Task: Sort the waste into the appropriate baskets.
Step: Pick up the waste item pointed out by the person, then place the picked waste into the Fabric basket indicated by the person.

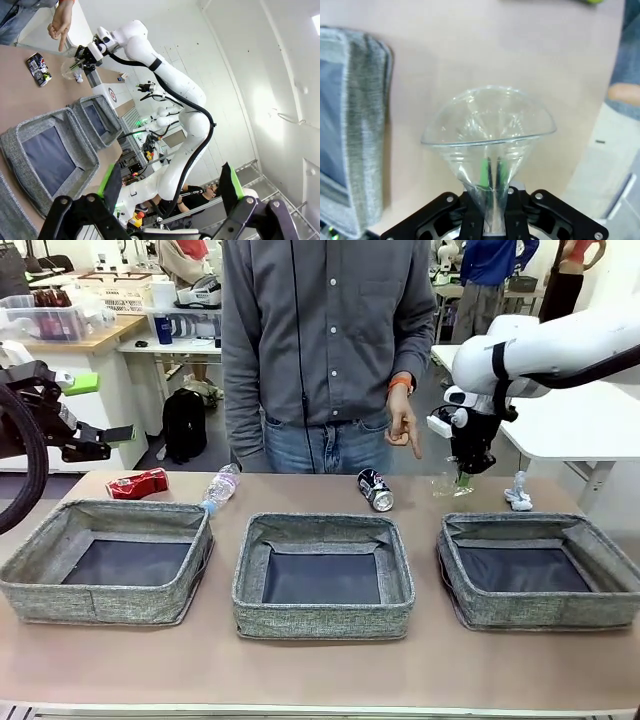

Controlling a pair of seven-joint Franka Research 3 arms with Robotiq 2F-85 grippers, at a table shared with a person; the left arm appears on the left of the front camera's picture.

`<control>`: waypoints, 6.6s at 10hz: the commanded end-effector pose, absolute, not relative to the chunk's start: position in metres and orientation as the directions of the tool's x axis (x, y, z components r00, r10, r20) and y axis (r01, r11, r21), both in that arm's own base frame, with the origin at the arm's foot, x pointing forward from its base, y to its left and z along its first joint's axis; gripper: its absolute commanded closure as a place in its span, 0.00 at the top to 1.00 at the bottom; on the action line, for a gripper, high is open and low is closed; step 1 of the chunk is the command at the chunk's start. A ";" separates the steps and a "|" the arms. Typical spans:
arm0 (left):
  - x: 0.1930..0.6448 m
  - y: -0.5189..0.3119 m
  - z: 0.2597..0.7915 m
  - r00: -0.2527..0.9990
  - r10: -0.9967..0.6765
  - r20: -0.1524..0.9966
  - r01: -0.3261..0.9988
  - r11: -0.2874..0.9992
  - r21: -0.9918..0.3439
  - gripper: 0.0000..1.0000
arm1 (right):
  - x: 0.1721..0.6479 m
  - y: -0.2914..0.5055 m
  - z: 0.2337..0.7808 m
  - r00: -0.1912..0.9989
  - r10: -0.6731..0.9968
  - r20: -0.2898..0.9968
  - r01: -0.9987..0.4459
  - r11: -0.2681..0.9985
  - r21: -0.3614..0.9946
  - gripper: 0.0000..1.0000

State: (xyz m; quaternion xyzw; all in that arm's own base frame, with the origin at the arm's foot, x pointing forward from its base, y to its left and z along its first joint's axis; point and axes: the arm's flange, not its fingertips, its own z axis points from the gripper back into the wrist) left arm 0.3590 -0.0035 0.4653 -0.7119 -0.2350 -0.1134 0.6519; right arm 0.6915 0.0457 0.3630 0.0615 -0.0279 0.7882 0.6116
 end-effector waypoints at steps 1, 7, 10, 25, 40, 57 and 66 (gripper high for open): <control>0.357 -0.005 0.468 0.858 0.193 0.476 0.493 -0.051 -0.869 1.00 | 0.646 0.050 0.416 0.009 0.986 0.164 -0.999 0.003 0.035 0.07; 0.357 -0.005 0.468 0.858 0.193 0.476 0.493 -0.051 -0.869 1.00 | 0.497 0.138 0.526 0.269 0.963 0.025 -0.956 0.270 -0.114 0.07; 0.357 -0.005 0.468 0.858 0.193 0.476 0.493 -0.051 -0.869 1.00 | 0.512 0.136 0.545 0.245 0.966 0.086 -0.968 0.249 -0.038 0.07; 0.357 -0.005 0.468 0.858 0.193 0.476 0.493 -0.051 -0.869 1.00 | 0.408 0.410 0.722 0.958 0.288 0.008 -0.285 0.942 0.180 0.07; 0.357 -0.005 0.468 0.858 0.193 0.476 0.493 -0.051 -0.869 1.00 | 0.384 0.372 0.748 0.985 0.170 -0.011 -0.169 0.984 0.056 0.07; 0.357 -0.005 0.468 0.858 0.193 0.476 0.493 -0.051 -0.869 1.00 | 0.384 0.372 0.748 0.985 0.170 -0.011 -0.169 0.984 0.056 0.07; 0.357 -0.005 0.468 0.858 0.193 0.476 0.493 -0.051 -0.869 1.00 | 0.333 0.188 0.610 0.995 0.100 0.013 -0.101 0.989 0.106 0.07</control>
